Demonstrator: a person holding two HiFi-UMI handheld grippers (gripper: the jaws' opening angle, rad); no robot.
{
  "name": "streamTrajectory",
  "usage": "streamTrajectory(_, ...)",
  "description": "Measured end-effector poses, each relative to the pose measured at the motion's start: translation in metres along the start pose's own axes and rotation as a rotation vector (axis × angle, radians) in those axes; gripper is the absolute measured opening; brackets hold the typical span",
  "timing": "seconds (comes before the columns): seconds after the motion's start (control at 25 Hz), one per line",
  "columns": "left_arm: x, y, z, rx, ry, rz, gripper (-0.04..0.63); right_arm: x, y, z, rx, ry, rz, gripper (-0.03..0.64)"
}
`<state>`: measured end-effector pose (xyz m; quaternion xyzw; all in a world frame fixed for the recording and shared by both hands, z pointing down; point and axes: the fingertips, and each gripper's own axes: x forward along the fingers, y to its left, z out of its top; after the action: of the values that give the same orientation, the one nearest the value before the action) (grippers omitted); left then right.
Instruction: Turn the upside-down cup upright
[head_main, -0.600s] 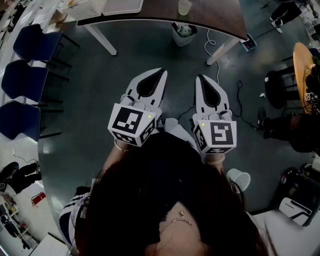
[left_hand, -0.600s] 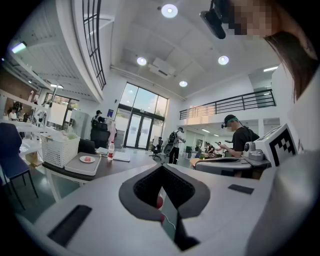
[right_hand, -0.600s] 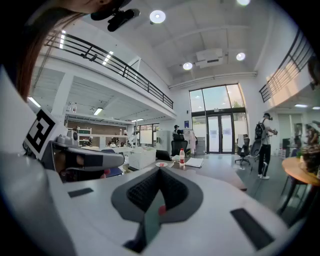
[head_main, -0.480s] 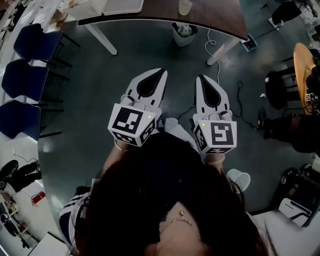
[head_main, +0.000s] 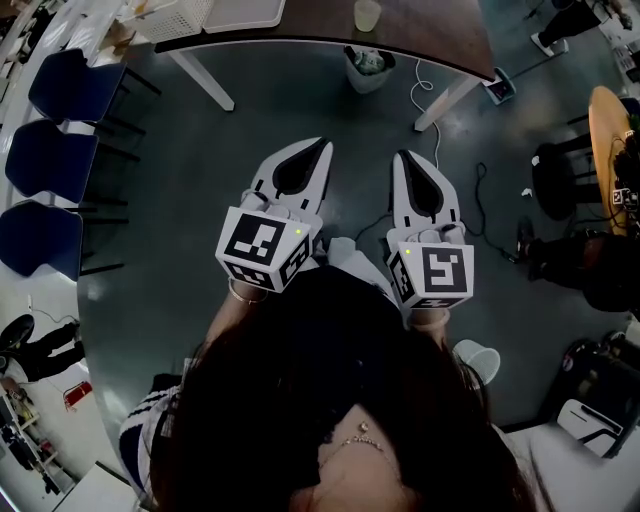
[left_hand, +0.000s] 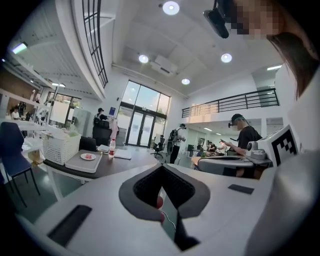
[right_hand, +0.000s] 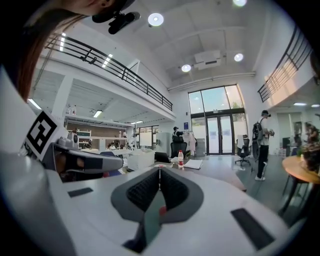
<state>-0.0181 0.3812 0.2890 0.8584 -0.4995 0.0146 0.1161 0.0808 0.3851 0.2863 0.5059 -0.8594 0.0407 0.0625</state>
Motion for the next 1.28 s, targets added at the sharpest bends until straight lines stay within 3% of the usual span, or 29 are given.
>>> streamTrajectory(0.36,0.029,0.002,0.001,0.012,-0.011,0.074,-0.002,0.015,-0.028,-0.002,-0.004,-0.009,0.026,0.017)
streamTrajectory(0.64,0.058,0.029,0.002,0.000,-0.002,0.103,-0.003,0.055,-0.039,-0.008,0.012,0.010,0.047,0.017)
streamTrajectory(1.28,0.196,0.133,0.041,0.006,0.003,-0.002,-0.003,0.217,-0.088,0.014,0.010,0.034,-0.025,0.017)
